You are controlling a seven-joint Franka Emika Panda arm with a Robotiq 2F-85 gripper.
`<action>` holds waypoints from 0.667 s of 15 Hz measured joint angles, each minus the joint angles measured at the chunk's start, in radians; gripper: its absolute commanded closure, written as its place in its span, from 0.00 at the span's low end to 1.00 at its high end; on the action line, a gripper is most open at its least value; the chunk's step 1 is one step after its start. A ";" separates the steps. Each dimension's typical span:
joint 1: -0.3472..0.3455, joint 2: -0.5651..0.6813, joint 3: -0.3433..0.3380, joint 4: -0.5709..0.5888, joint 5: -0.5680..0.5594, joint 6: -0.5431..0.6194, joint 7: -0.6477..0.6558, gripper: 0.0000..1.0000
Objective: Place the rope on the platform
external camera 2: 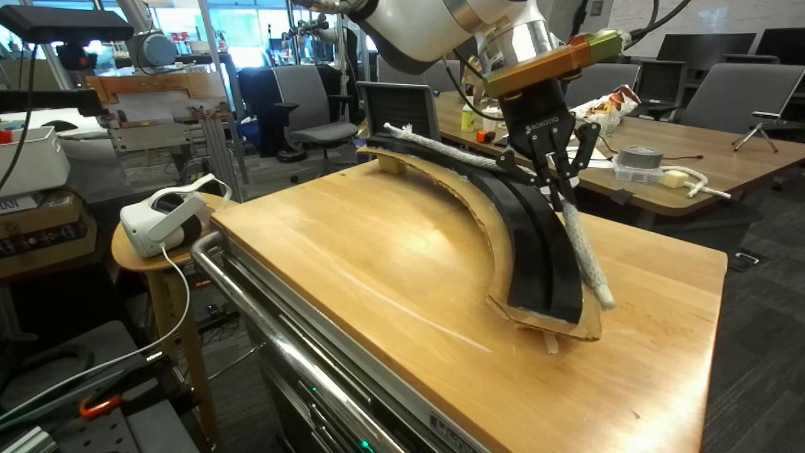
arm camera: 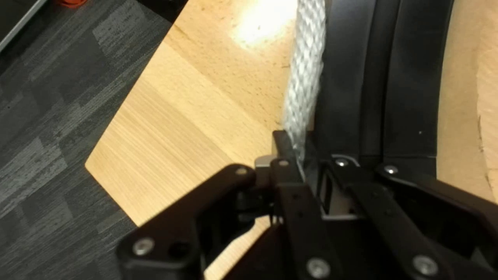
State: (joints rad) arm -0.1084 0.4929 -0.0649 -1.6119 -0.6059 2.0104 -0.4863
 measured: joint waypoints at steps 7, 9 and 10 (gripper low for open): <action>0.003 -0.026 -0.001 0.014 0.002 -0.078 0.098 0.89; 0.005 -0.040 -0.003 0.015 0.002 -0.093 0.130 0.88; 0.007 -0.046 -0.003 0.017 0.002 -0.105 0.146 0.88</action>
State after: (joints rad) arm -0.1018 0.4471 -0.0683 -1.5949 -0.6036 1.9054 -0.3401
